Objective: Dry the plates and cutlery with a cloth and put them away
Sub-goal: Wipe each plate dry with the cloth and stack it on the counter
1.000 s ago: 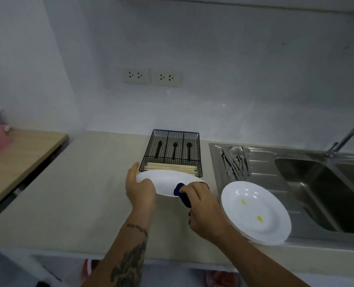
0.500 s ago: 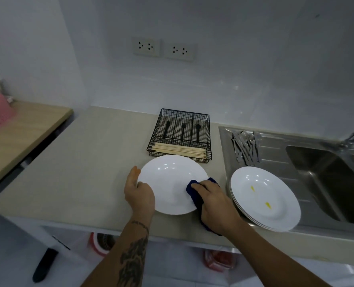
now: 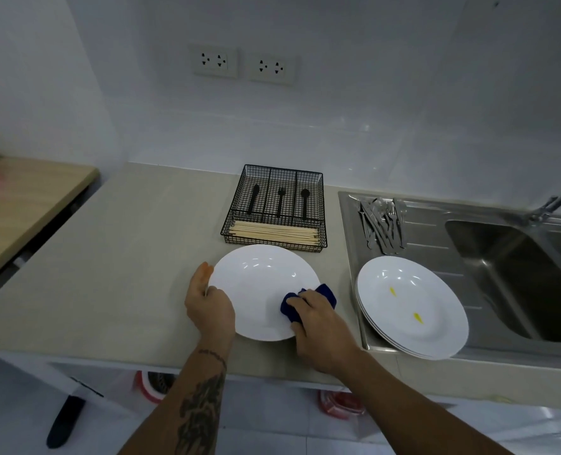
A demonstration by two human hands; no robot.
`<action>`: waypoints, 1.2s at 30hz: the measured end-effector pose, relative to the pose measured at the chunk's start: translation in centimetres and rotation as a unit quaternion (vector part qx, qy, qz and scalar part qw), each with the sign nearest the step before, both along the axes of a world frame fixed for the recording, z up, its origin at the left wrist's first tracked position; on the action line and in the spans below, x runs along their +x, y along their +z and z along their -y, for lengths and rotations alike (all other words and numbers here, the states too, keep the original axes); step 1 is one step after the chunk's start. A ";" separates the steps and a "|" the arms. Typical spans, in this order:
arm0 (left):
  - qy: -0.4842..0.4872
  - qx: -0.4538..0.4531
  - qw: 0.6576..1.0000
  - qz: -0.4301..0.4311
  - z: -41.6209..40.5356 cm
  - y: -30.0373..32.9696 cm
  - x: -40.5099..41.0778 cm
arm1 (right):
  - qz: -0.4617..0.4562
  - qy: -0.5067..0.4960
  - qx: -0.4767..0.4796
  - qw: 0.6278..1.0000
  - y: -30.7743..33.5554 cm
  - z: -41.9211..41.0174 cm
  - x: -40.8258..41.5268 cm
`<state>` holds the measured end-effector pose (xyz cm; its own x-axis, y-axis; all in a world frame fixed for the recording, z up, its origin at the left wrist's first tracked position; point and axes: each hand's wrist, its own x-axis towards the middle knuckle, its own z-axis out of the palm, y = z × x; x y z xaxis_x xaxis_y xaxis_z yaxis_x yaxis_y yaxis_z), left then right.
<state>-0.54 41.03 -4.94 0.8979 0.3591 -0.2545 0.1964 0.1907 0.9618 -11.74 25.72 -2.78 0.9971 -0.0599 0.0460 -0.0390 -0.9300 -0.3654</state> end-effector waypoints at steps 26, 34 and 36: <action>-0.096 0.322 0.919 0.207 0.2 0.9 -0.2 | 0.197 -0.209 0.181 0.941 3.0 5.5 -3.6; -0.390 0.186 0.883 0.184 13.1 2.9 -5.3 | 0.291 -0.349 0.248 0.856 7.0 11.6 -7.1; -0.435 0.180 0.869 0.153 15.6 2.5 -6.7 | 0.300 -0.367 0.238 0.847 7.6 14.0 -7.9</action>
